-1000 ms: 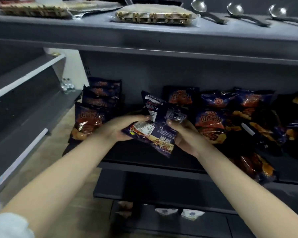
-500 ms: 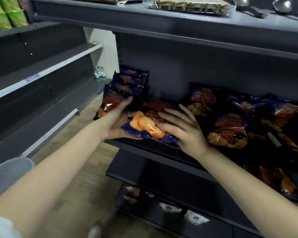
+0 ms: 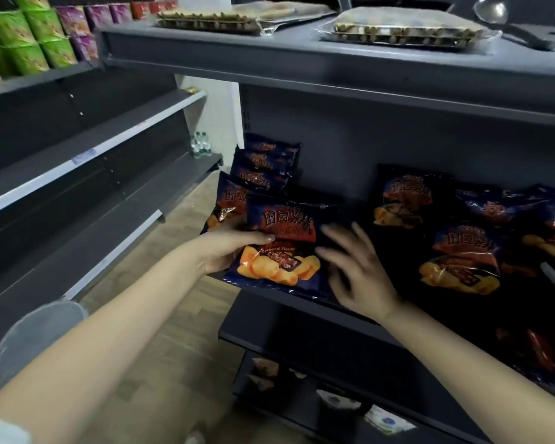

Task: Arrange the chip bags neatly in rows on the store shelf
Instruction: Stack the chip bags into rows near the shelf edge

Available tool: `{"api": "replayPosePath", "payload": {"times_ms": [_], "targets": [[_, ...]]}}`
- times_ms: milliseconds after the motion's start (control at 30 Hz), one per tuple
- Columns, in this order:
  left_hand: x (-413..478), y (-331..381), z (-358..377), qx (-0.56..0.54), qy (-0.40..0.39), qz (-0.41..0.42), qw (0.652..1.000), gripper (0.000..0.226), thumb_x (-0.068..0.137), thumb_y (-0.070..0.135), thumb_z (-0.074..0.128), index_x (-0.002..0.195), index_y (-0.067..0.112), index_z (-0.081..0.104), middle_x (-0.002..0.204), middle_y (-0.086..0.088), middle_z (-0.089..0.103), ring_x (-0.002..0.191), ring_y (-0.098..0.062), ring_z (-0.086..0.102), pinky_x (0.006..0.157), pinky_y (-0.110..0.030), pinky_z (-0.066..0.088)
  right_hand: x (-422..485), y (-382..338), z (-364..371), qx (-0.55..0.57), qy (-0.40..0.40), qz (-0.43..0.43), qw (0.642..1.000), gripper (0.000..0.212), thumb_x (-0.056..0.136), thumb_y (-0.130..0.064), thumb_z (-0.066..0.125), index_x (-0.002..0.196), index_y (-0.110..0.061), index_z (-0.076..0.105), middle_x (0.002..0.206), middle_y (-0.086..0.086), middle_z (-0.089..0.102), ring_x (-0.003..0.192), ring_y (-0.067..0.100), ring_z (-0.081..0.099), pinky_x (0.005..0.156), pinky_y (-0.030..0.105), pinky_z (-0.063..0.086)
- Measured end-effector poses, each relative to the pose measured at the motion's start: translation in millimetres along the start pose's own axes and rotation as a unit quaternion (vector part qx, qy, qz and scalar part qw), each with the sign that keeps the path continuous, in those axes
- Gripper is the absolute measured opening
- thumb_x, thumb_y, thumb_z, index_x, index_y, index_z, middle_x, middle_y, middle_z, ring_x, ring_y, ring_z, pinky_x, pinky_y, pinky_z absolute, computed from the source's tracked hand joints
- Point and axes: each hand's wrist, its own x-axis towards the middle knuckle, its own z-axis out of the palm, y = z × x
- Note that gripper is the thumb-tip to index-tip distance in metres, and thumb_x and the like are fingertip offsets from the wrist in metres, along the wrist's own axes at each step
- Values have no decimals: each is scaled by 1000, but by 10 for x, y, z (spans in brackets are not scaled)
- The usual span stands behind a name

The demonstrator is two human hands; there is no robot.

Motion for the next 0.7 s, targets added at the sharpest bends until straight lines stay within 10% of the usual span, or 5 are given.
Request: {"api": "replayPosePath", "payload": {"times_ms": [233, 433, 700], "targets": [[-21, -234, 37, 64, 44, 83, 994, 59, 64, 8, 80, 112, 23, 51, 114, 0, 63, 106, -14, 61, 90, -29, 50, 179, -305, -22, 462, -61, 406, 786, 69, 65, -60, 72, 124, -39, 42, 123, -21, 53, 111, -12, 53, 89, 13, 46], [66, -429, 100, 88, 43, 87, 991, 55, 68, 19, 81, 114, 24, 51, 119, -3, 62, 114, -21, 58, 96, -37, 47, 95, -300, 157, 382, -32, 455, 804, 49, 76, -15, 76, 113, -34, 51, 110, -10, 63, 102, 0, 61, 86, 17, 51], [425, -139, 515, 203, 107, 184, 956, 60, 83, 17, 69, 132, 25, 37, 112, 23, 52, 107, 3, 48, 84, 0, 36, 200, 80, -27, 404, 54, 466, 785, 52, 79, -11, 73, 123, -27, 49, 120, -2, 62, 113, 11, 59, 97, 32, 47]]}}
